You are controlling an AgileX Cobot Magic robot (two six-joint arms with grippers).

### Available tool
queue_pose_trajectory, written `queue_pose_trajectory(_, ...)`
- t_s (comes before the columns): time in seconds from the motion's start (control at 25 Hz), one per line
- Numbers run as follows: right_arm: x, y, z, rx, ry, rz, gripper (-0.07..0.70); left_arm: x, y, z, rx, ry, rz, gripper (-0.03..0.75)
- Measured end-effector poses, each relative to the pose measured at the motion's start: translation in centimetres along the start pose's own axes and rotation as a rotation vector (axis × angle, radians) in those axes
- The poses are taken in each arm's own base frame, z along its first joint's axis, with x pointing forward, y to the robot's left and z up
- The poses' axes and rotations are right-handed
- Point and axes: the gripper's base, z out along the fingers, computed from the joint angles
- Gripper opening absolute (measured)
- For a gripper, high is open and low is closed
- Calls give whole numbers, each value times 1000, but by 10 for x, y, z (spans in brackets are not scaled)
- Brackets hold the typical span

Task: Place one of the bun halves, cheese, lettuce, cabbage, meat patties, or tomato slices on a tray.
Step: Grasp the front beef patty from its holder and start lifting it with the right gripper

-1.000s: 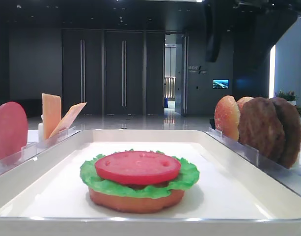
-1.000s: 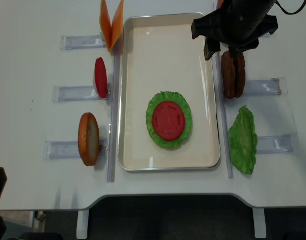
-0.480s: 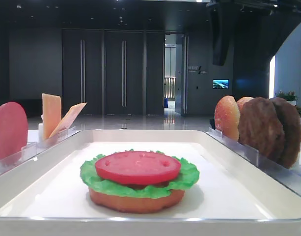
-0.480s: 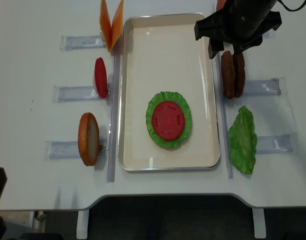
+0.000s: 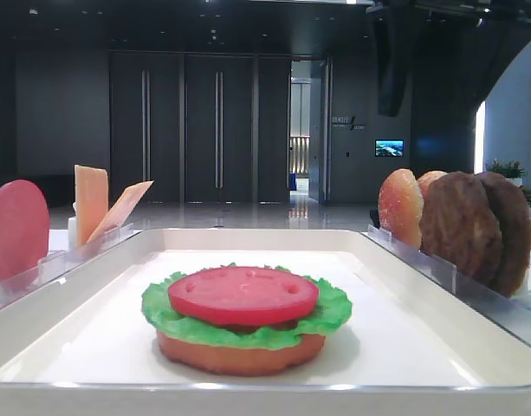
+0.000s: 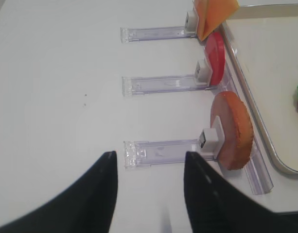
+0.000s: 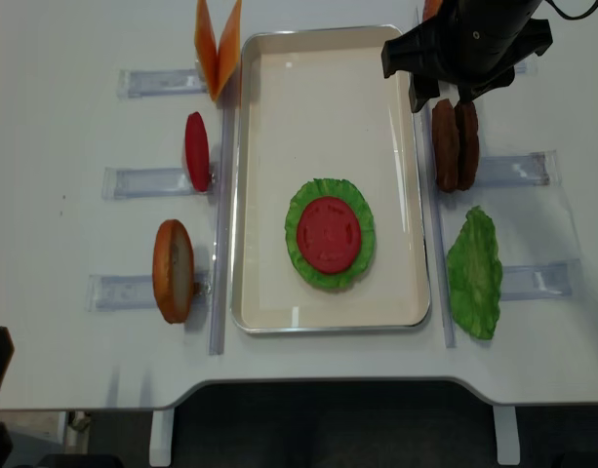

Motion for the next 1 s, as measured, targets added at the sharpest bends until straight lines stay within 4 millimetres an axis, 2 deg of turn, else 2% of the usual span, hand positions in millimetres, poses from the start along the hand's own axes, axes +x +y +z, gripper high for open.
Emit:
queue_pose_trajectory(0.2,0,0,3,3,8,-1,421,0,0,0,0,0,0,345)
queue_pose_trajectory(0.4,-1,1,20,21,65,-1,421,0,0,0,0,0,2,345)
queue_pose_trajectory(1.0,-2,-1,30,46,95,-10,420,0,0,0,0,0,16,345)
